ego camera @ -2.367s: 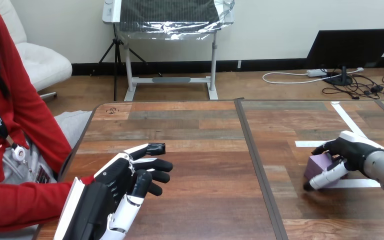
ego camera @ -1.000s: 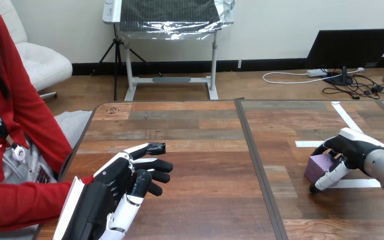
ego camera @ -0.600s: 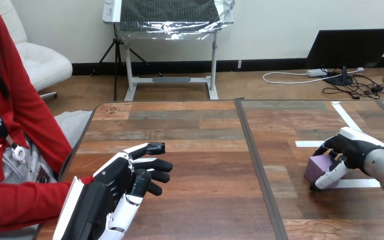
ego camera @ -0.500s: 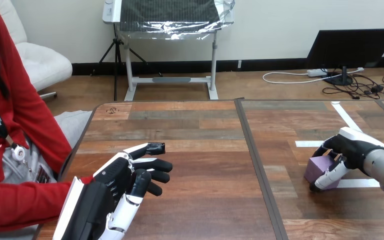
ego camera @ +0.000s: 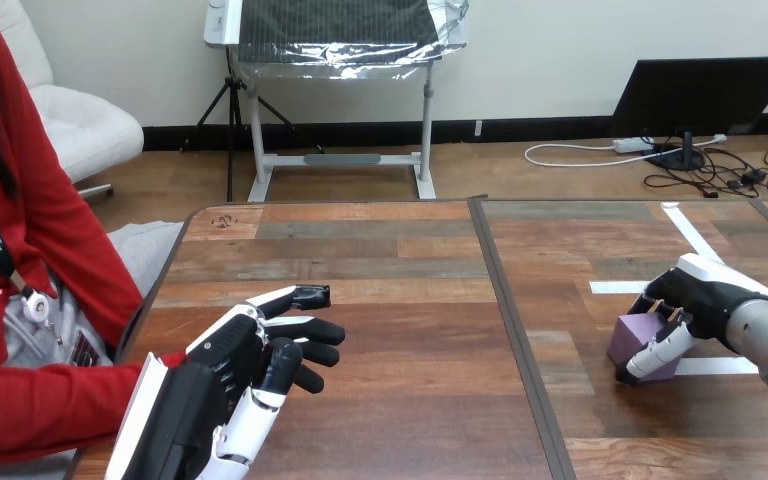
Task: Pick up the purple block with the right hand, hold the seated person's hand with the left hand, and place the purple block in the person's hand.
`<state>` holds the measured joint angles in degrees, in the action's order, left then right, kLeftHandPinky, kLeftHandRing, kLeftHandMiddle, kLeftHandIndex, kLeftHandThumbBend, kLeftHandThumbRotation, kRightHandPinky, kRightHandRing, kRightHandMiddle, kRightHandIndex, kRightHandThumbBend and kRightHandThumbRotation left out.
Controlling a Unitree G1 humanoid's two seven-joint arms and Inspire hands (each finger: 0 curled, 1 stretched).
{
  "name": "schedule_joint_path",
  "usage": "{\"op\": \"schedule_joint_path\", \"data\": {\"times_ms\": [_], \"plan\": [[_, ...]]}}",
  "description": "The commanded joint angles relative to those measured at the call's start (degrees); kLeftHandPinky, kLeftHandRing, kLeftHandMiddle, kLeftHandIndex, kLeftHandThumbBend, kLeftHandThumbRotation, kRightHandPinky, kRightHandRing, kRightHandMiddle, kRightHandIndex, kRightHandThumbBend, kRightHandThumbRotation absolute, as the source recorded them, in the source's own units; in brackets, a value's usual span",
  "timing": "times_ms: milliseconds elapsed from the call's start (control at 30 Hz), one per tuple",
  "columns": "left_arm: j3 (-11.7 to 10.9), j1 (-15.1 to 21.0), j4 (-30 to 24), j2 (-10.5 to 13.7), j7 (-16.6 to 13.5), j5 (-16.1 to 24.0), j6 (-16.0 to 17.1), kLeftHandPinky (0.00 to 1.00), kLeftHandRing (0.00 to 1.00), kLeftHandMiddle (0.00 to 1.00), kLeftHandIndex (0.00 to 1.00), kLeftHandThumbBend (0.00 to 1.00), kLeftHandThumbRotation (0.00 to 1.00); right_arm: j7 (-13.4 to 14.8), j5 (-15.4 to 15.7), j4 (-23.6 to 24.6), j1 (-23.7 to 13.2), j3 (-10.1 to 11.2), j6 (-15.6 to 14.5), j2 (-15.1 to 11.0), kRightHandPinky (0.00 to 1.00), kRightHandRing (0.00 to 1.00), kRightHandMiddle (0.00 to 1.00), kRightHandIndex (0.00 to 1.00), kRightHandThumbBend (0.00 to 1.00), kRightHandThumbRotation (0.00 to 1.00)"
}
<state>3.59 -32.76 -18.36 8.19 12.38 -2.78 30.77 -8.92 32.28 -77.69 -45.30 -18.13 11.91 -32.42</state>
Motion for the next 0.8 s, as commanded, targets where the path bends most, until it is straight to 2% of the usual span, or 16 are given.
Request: {"op": "schedule_joint_path", "data": {"times_ms": [0,400,767], "plan": [[-0.22,2.87,-1.09,-0.06,-0.17,-0.45,0.43,0.52,0.61,0.65,0.72,0.42,0.79,1.87,-0.86,0.46,-1.54,0.7,-0.2,0.19,0.52,0.54,0.59,0.59,0.72,0.0],[0.01,2.79,-1.26,0.11,0.23,-1.14,0.07,0.52,0.62,0.65,0.72,0.42,0.79,2.32,-1.84,0.49,-1.63,1.49,-0.91,0.48,0.46,0.5,0.56,0.56,0.74,0.0],[0.01,2.92,-0.97,-0.02,0.32,-1.18,0.29,0.52,0.62,0.65,0.73,0.43,0.8,2.65,-1.95,0.68,-1.96,1.23,-1.06,0.42,0.46,0.49,0.55,0.56,0.77,0.0]]}}
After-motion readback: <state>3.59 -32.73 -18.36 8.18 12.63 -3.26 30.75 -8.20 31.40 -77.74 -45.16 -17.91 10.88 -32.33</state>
